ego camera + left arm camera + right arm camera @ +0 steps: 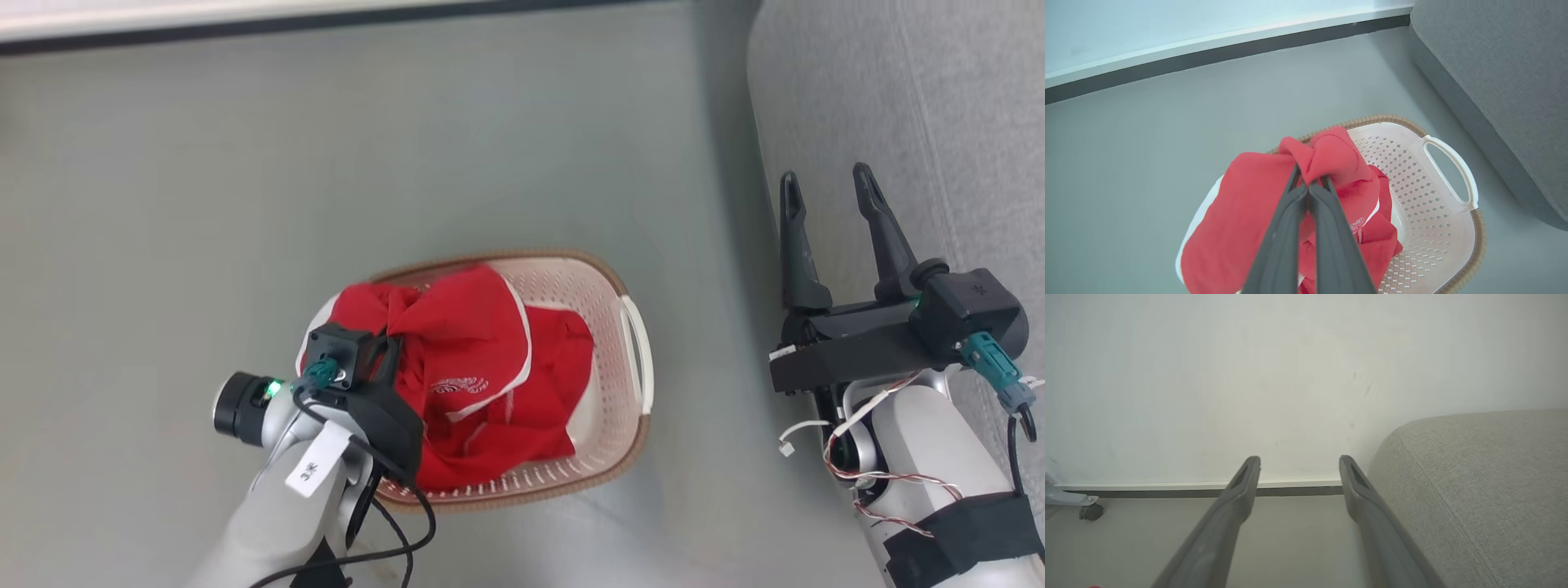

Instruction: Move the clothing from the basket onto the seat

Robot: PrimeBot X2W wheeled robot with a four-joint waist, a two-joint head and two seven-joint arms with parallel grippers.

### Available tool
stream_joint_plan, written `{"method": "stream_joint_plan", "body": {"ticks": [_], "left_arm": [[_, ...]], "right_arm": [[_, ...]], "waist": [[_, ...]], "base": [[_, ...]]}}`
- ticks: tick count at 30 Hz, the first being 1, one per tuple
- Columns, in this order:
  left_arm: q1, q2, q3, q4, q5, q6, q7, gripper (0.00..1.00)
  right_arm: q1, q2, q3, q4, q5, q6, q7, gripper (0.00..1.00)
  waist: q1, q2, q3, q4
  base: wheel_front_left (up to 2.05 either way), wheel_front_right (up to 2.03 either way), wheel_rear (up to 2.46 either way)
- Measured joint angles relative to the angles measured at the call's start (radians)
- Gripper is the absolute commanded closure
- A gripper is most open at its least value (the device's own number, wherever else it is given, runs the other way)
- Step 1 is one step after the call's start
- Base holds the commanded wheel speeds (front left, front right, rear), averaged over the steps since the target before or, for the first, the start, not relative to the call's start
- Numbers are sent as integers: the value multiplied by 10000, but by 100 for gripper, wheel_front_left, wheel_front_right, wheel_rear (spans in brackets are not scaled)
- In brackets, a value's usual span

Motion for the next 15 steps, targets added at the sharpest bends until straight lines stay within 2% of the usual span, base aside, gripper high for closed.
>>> {"method": "stream_joint_plan", "body": {"ticks": [15], "left_arm": [[969,-35,840,-1714,-811,-182,-94,100]], "right_arm": [[1060,-234,-130,109,90,56,2,0]], "waist": [[1,1,-1617,567]], "base": [[0,0,0]]}}
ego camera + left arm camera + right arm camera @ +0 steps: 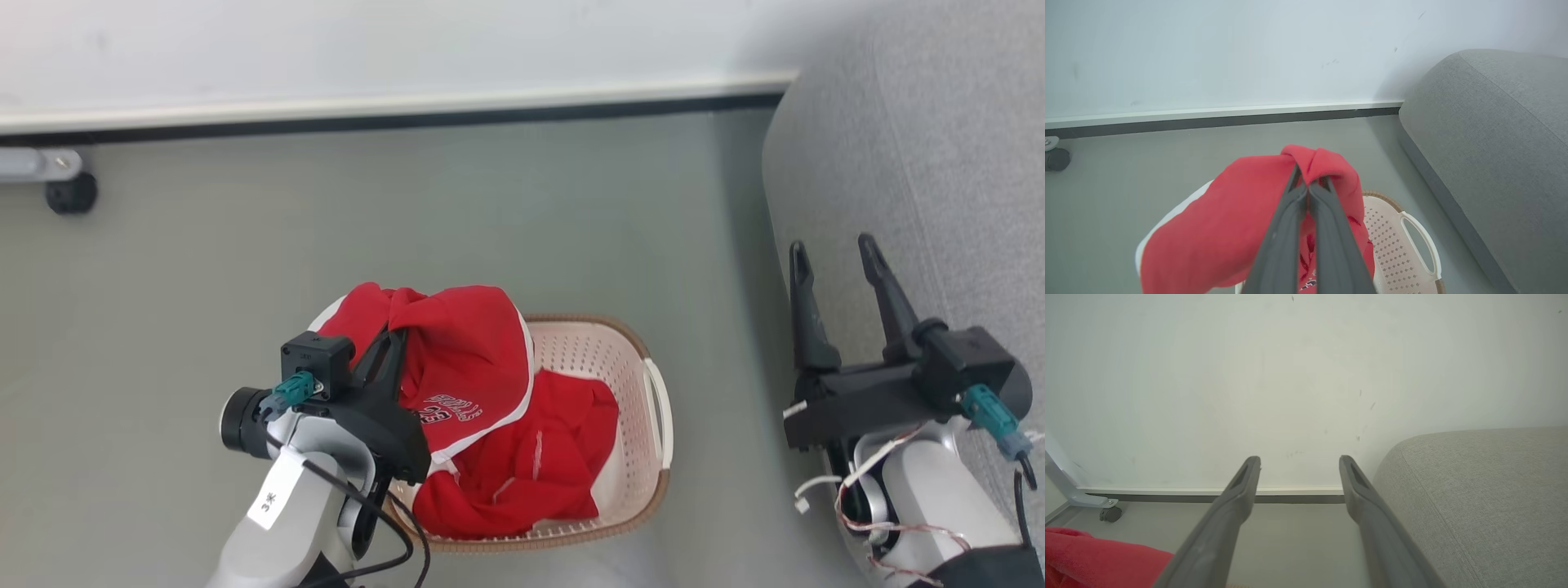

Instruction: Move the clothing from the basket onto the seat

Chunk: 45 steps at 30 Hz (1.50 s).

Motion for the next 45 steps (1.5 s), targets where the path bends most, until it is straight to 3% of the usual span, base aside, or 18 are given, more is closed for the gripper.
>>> {"method": "stream_joint_plan", "body": {"ticks": [18,26,45], "left_arm": [[1126,328,642,-3678,42,-63,-2,100],[1929,487,669,-5014,159,115,-4,100],[2826,589,533,-6619,290,468,13,100]], "right_arm": [[1288,10,192,102,196,136,178,0],[1796,31,270,79,351,163,278,0],[2349,44,376,-291,447,171,675,0]], "waist": [[0,0,-1586,279],[0,2,-2167,280],[0,1,-2631,170]], "base": [[0,0,0],[0,0,0],[0,0,0]]}}
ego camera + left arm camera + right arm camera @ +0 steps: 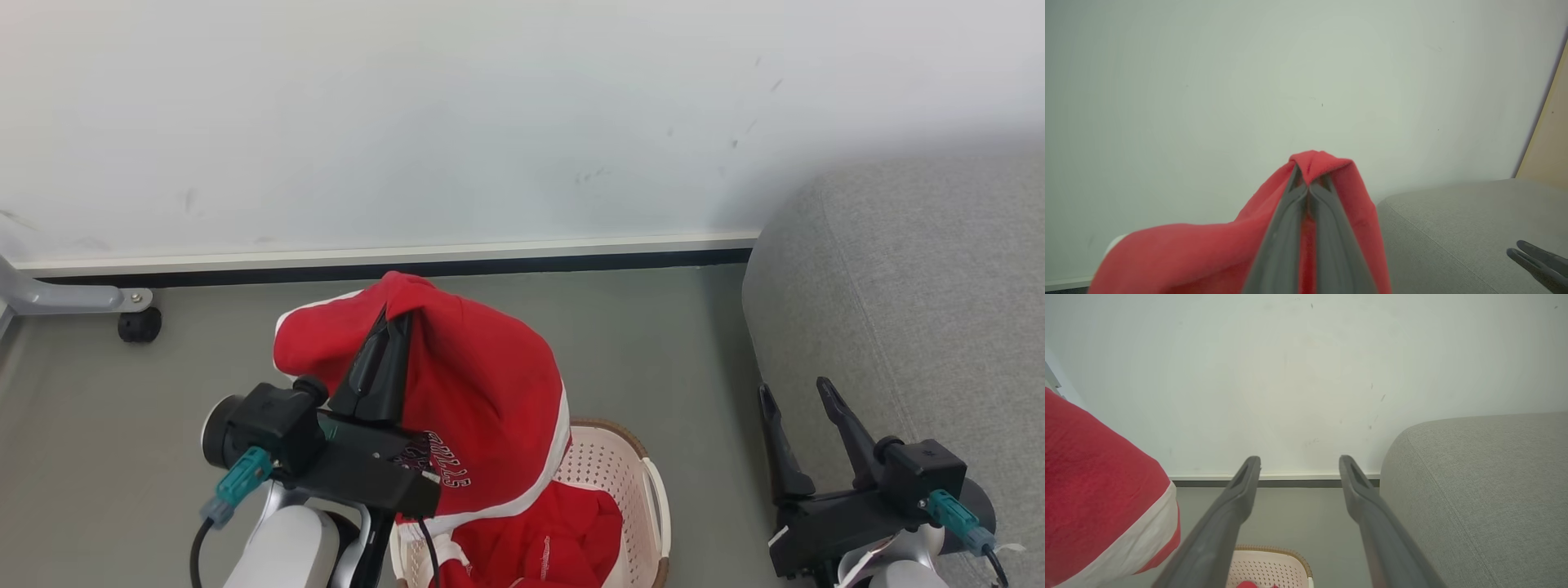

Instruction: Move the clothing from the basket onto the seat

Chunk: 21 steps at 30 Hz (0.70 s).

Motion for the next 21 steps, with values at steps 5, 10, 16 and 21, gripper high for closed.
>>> {"method": "stream_joint_plan", "body": {"ticks": [5,10,16,21], "left_arm": [[61,44,-8,-188,0,84,104,100],[66,52,-15,-378,2,167,263,100],[68,61,-46,-510,2,196,366,100],[68,59,-109,-656,2,245,474,100]], "right_arm": [[2,0,25,-88,2,0,75,0],[-6,2,107,-157,2,2,134,0],[-258,148,495,-311,0,201,307,0],[-629,481,1170,-343,-13,581,477,0]], "waist": [[1,0,-3,-32],[1,0,-4,-45],[1,0,-14,-31],[1,0,-5,21]], "base": [[0,0,0],[0,0,0],[0,0,0],[0,0,0]]}}
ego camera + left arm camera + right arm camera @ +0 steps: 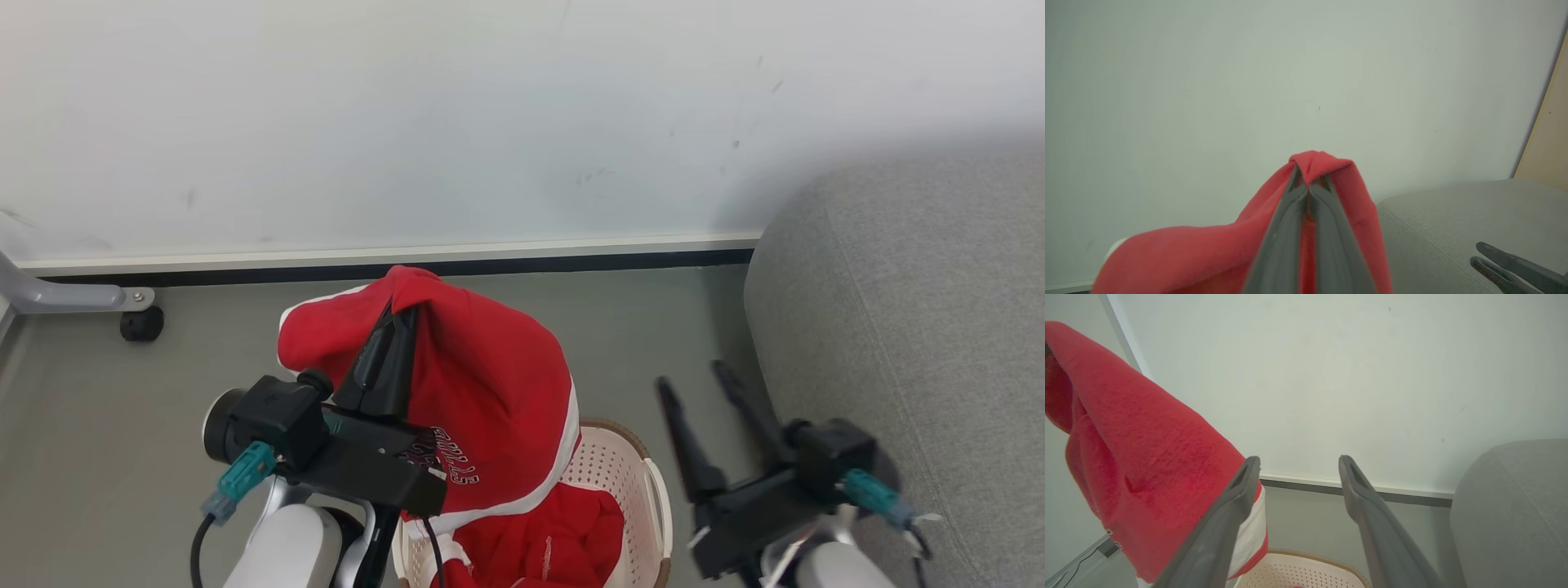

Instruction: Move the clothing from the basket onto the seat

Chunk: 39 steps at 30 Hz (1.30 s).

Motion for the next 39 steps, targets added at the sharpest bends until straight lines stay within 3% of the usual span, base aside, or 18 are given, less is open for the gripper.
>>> {"method": "stream_joint_plan", "body": {"ticks": [6,12,26,31,32,34,39], "left_arm": [[-14,-48,-155,-46,0,-6,142,100],[-38,-92,-221,-65,0,-6,230,100],[-241,-194,-550,-161,0,-84,332,100],[-314,-249,-725,-201,0,-107,376,100],[-331,-255,-738,-203,-2,-153,376,100],[-352,-261,-767,-203,-2,-173,376,100],[-434,-278,-790,-201,-4,-174,378,100]], "right_arm": [[-434,454,1020,42,-121,520,278,0],[-872,642,1808,278,-184,777,447,0],[-2336,721,2918,1151,-67,934,533,0],[-3030,708,3962,1220,663,825,397,0],[-3176,708,4113,1233,805,775,337,21],[-3436,706,4349,1321,1072,623,251,100],[-3881,698,4748,1643,1611,353,94,100]], "waist": [[0,0,35,133],[0,0,94,330],[0,0,304,661],[0,0,355,757],[0,0,366,778],[0,0,388,816],[0,0,445,889]], "base": [[0,0,0],[0,0,0],[0,0,0],[0,0,0],[0,0,0],[0,0,0],[0,0,0]]}}
